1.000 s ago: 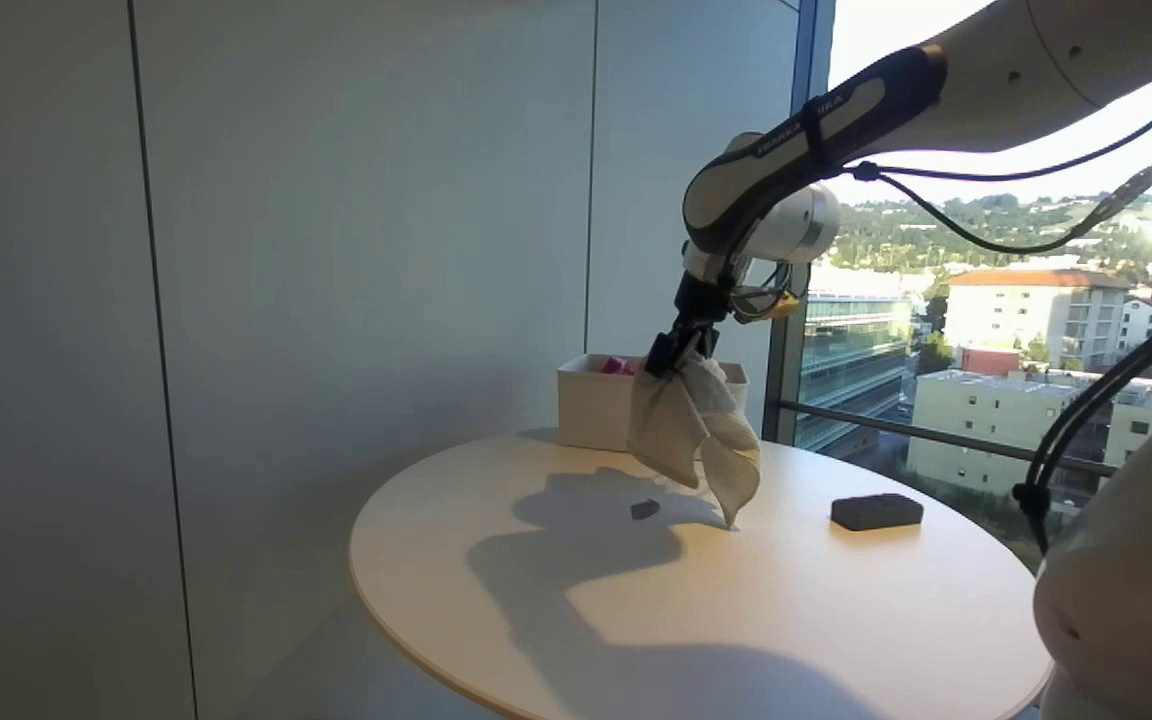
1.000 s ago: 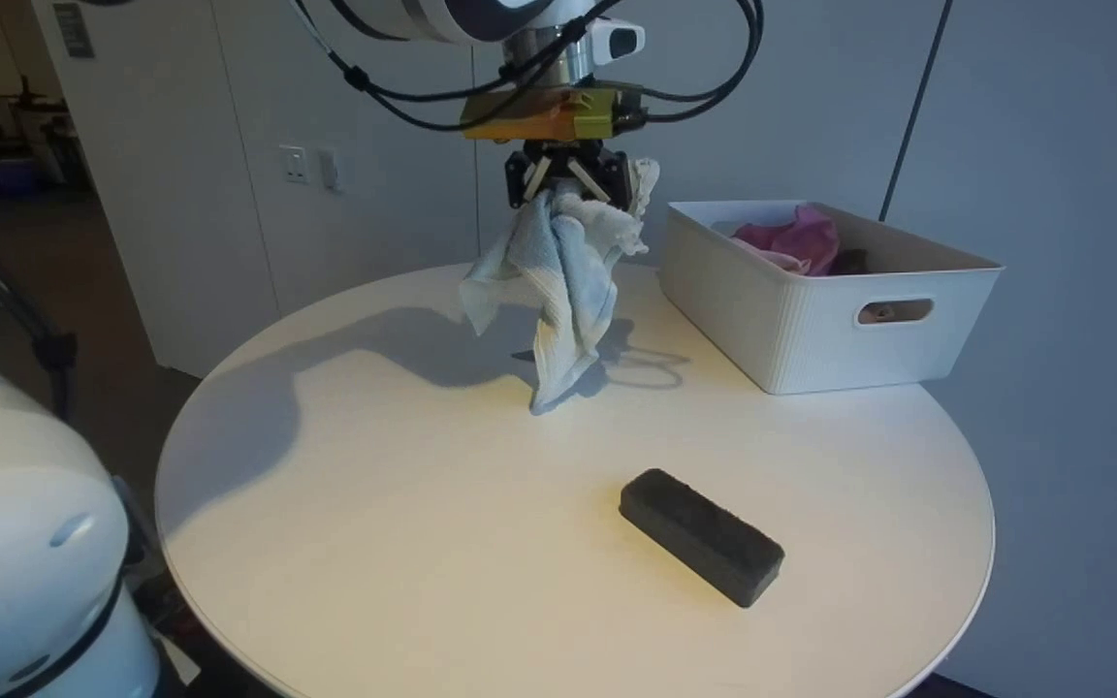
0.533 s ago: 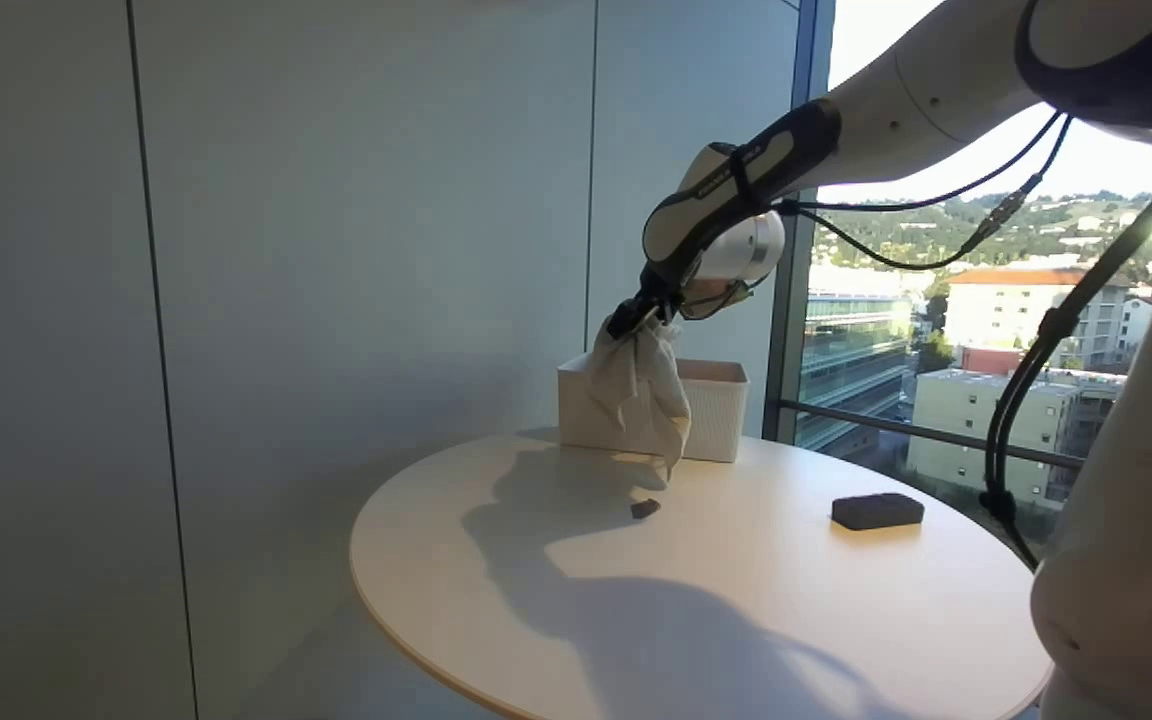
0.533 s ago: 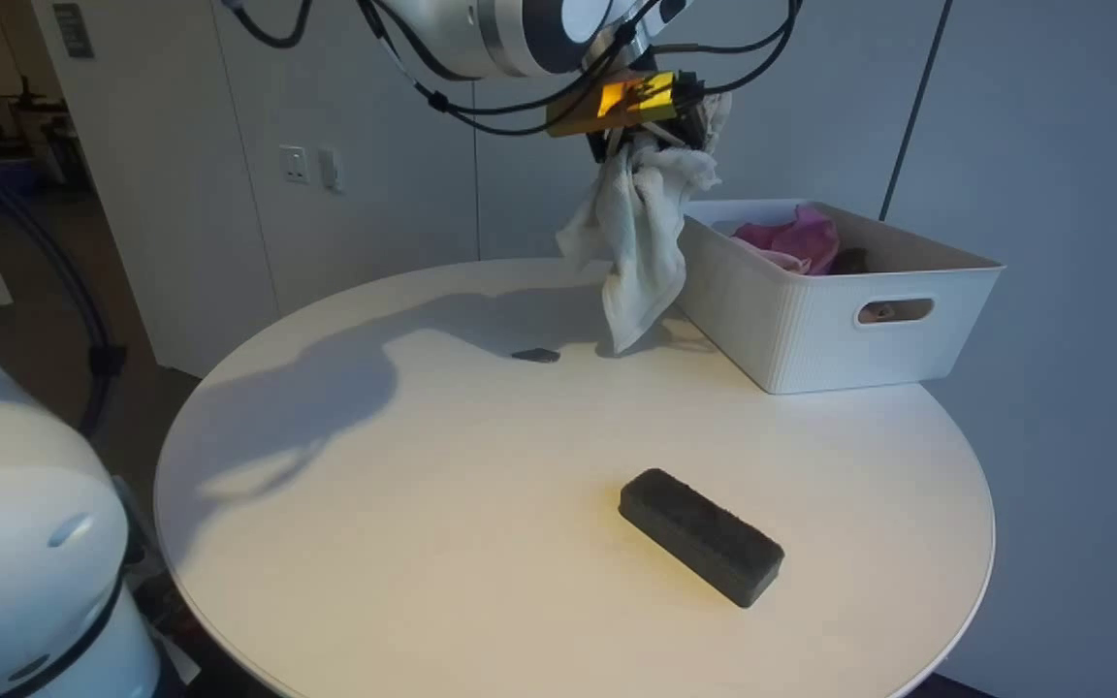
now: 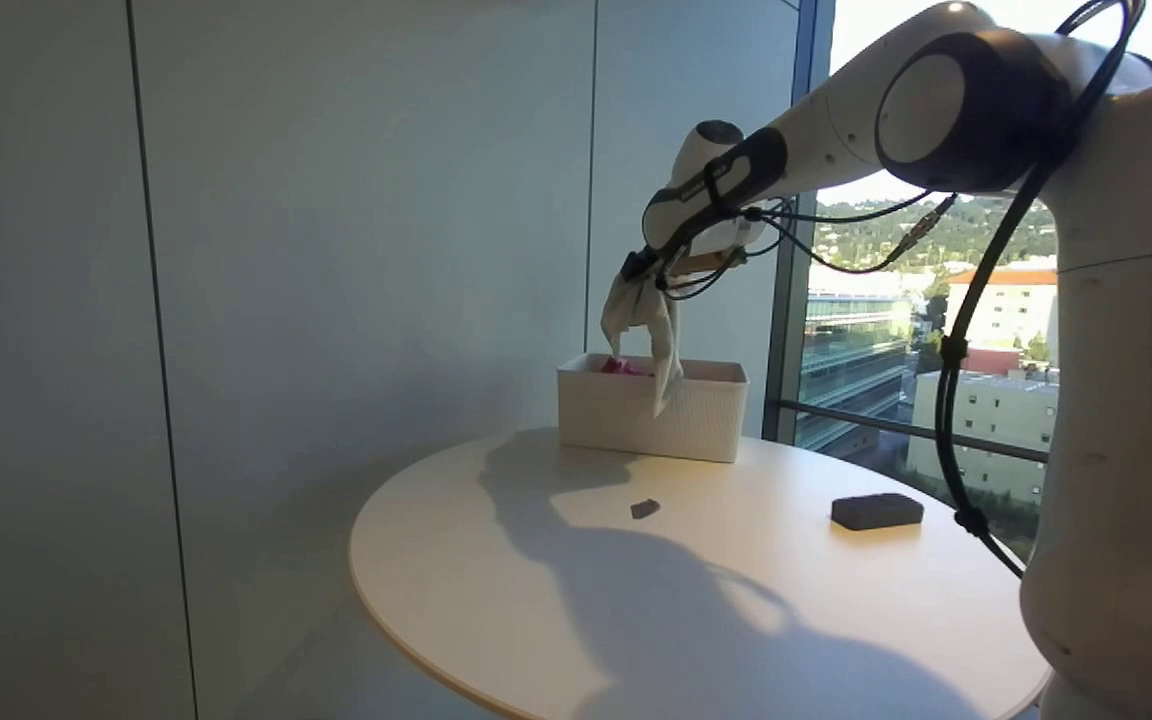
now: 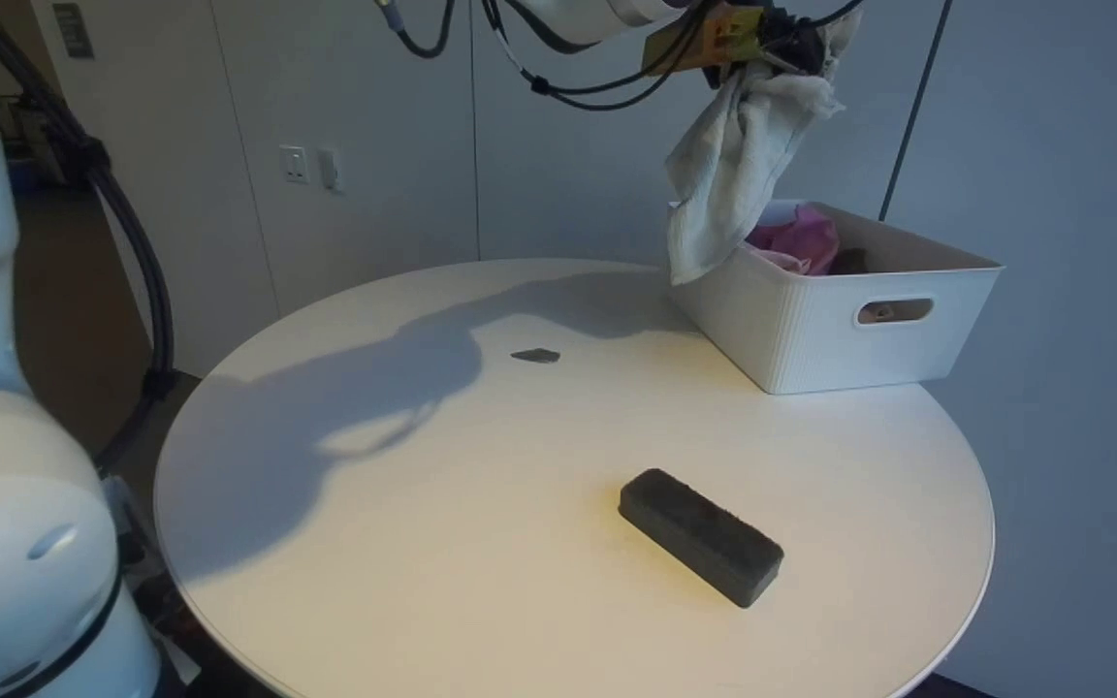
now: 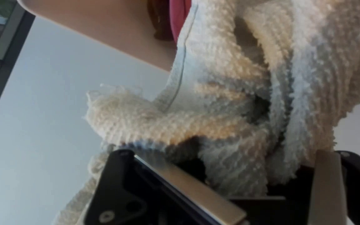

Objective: Pick up the white cloth out of the basket and wipe the table with it

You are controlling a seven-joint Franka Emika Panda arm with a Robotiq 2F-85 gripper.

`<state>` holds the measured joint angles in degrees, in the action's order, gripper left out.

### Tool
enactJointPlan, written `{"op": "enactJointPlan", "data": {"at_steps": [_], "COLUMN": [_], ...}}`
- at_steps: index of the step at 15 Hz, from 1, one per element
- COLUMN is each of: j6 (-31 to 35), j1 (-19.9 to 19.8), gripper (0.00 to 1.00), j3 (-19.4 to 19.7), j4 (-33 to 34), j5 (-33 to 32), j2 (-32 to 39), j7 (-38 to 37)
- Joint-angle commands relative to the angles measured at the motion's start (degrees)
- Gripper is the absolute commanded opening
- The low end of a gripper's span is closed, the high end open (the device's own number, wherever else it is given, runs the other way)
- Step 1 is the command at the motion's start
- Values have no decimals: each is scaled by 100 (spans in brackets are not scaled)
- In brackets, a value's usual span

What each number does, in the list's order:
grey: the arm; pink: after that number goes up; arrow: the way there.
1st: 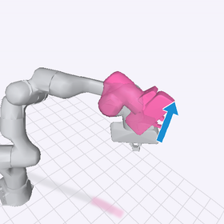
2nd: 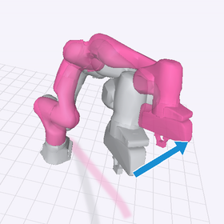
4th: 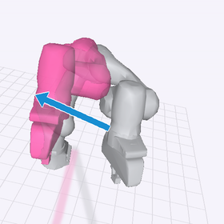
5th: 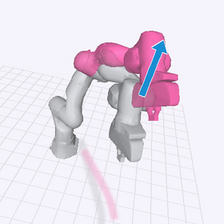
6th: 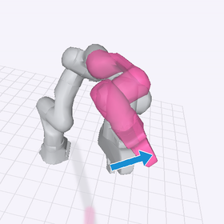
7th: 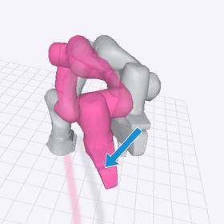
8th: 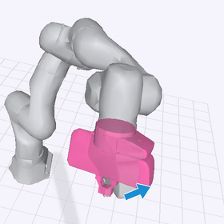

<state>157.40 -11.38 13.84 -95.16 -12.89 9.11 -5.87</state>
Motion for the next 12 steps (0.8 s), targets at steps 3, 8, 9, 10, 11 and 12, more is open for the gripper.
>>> {"op": "enactJointPlan", "data": {"at_steps": [3, 8, 9, 10, 11, 12], "j6": [-838, -1874, -1861, -1744, -1573, -1454], "j1": [249, -45, -42, 0, 83, 171], "gripper": [12, 40, 45, 51, 58, 65], "j3": [715, 320, 345, 395, 488, 555], "j4": [1943, 2510, 2606, 2618, 2587, 2481], "j5": [-902, 87, 108, 50, -163, -280], "j2": [1565, 2489, 2617, 2667, 2691, 2585], "j7": [-1855, -1507, -1526, -1541, -1694, -1729]}}
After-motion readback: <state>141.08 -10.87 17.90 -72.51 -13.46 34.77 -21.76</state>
